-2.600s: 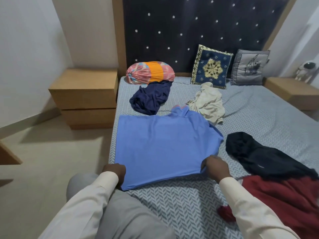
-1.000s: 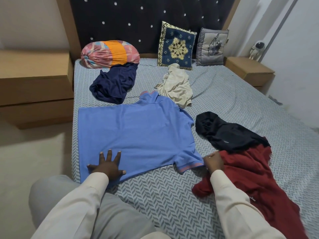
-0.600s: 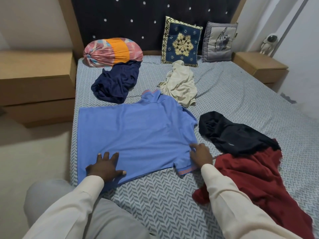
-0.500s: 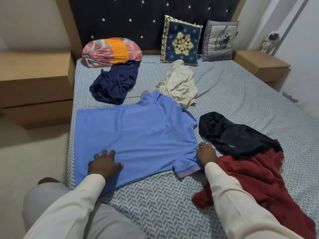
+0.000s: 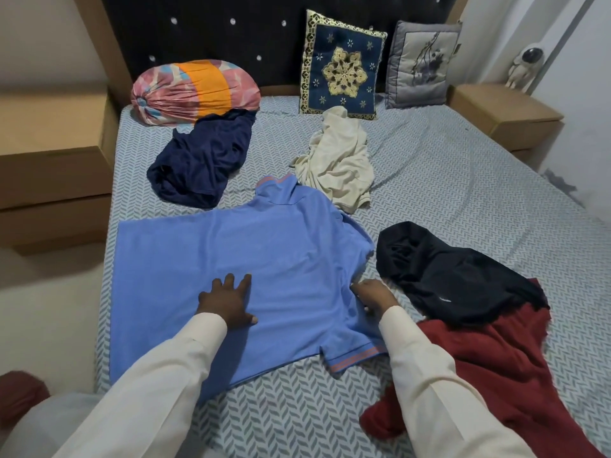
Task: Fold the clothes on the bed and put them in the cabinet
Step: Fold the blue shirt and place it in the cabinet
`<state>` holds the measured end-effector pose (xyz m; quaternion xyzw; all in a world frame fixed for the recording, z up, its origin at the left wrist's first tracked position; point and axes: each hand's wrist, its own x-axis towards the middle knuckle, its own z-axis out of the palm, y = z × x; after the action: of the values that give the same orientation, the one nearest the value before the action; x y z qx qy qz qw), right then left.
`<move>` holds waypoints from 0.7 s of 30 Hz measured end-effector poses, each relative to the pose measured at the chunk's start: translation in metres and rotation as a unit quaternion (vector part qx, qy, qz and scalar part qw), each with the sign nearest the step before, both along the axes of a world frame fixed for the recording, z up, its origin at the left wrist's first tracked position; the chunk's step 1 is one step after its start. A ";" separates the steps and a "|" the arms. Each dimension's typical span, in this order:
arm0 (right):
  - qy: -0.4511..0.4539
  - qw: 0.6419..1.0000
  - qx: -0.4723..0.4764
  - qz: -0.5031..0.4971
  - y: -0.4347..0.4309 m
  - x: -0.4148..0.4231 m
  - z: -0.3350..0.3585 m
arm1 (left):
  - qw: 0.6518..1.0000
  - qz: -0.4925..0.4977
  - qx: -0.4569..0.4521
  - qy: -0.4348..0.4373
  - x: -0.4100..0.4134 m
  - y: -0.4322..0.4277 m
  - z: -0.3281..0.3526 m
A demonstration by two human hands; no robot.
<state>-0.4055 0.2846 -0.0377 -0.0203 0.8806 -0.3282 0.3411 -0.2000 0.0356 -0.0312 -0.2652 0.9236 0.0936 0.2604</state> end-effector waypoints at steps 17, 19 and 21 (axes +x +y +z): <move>0.094 0.982 0.041 -0.159 0.050 -0.011 -0.016 | 0.998 0.016 -0.025 -0.055 -0.025 -0.002 0.003; 0.106 0.980 0.084 -0.145 0.057 -0.008 -0.015 | 0.998 0.015 -0.025 -0.056 -0.025 -0.002 0.004; 0.125 0.979 0.080 -0.136 0.050 -0.005 -0.014 | 0.998 0.017 -0.022 -0.059 -0.026 -0.002 0.005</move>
<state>-0.4104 0.3347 -0.0515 0.0865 0.9343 -0.2947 0.1810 -0.2260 0.0337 -0.0260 -0.2918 0.9037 0.0623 0.3071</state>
